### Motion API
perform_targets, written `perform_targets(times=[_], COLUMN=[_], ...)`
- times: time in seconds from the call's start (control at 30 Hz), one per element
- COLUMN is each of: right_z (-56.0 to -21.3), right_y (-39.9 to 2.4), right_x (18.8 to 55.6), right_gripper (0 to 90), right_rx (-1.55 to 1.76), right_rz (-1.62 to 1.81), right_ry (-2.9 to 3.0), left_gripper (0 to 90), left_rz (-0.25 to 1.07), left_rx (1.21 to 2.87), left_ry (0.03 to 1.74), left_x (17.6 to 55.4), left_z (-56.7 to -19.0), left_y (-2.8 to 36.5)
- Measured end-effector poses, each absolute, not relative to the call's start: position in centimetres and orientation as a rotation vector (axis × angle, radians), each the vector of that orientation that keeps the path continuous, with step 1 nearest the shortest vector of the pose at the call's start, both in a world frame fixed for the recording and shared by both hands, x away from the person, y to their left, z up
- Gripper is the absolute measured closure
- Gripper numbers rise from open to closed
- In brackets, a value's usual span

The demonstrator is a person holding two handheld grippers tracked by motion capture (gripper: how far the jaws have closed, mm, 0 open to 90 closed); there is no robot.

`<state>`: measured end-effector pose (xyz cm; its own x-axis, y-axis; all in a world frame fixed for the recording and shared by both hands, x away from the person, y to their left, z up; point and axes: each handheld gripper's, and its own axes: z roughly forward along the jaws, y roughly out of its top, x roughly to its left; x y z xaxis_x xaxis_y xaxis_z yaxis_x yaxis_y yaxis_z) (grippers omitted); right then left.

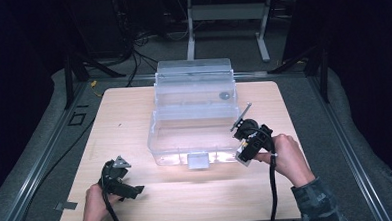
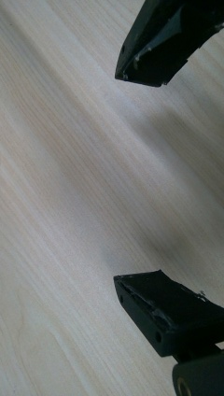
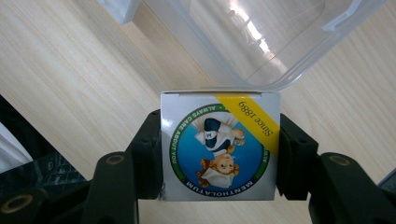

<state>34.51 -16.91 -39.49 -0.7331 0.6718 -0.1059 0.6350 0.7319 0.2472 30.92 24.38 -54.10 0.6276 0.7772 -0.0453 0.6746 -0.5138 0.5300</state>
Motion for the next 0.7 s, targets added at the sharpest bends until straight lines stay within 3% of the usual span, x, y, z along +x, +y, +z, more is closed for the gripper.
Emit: perform_targets(times=[0.7], right_z=[-36.5], right_y=[-17.1], right_x=[37.3], right_gripper=[45.3], right_rx=[1.056], right_rz=[0.294], right_ry=[2.699], left_gripper=[3.3], left_rz=[0.268], left_rx=[2.346], left_ry=[1.139], left_x=[30.9], left_z=[-54.1], left_y=[24.4])
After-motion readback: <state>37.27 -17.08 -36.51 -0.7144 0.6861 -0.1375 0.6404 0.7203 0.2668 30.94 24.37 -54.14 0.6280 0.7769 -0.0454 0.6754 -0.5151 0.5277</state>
